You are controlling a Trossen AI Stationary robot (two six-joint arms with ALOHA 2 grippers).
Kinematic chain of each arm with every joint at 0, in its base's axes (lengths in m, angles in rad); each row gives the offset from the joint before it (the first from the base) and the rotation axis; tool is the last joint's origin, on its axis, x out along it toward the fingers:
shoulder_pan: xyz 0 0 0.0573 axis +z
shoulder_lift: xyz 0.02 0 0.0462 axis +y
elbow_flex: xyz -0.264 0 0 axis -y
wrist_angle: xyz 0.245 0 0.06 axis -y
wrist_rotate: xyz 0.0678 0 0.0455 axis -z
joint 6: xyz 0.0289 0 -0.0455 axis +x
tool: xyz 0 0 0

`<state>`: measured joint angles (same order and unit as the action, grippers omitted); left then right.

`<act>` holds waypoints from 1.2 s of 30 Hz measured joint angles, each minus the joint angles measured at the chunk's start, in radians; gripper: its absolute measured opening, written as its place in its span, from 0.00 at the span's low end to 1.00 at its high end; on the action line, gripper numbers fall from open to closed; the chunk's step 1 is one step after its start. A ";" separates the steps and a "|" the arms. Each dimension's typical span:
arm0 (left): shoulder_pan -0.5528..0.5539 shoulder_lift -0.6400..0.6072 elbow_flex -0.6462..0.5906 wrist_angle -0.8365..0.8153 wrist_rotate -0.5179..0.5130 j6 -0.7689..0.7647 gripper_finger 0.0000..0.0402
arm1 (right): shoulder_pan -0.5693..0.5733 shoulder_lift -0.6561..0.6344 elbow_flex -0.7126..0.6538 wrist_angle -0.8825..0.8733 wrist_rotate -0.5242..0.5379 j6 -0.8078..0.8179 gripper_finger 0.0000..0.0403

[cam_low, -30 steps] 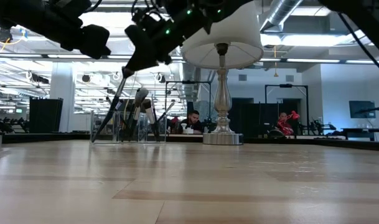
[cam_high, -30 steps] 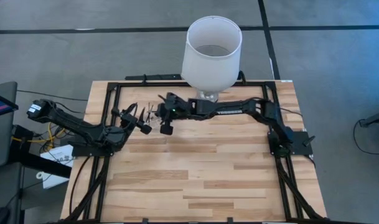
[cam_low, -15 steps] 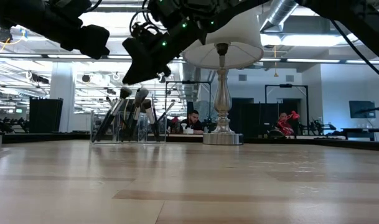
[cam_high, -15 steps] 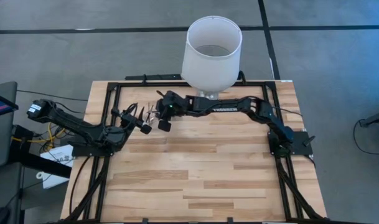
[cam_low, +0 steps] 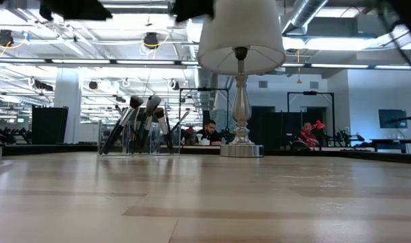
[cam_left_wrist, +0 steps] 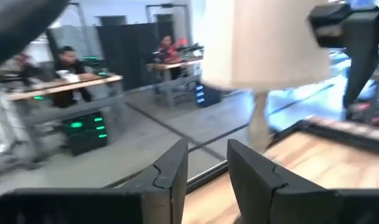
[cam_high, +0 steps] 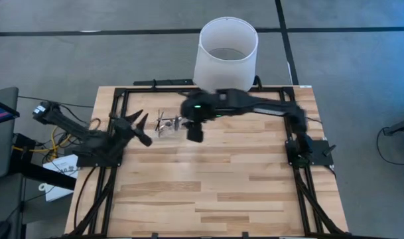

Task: Put items in baskets/containers
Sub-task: Return to Home Position

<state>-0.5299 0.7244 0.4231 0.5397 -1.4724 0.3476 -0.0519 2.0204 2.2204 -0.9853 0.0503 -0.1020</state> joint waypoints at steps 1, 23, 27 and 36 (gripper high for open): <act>-0.019 -0.029 0.009 0.000 0.007 0.018 0.27 | 0.009 -0.056 -0.024 -0.009 0.007 0.000 0.40; -0.261 -0.478 -0.154 -0.366 0.606 -0.266 0.21 | 0.229 -1.369 -1.522 0.744 0.159 0.207 0.39; -0.186 -0.452 -0.228 -0.352 0.858 -0.409 0.21 | 0.272 -1.584 -1.693 0.814 0.158 0.202 0.38; -0.026 -0.601 -0.135 -0.349 0.977 -0.111 0.21 | 0.277 -1.961 -1.869 0.781 0.159 0.093 0.38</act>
<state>-0.5559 0.1233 0.2884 0.1903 -0.4956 0.2366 0.2247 0.0595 0.3512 -0.2044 0.2092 -0.0094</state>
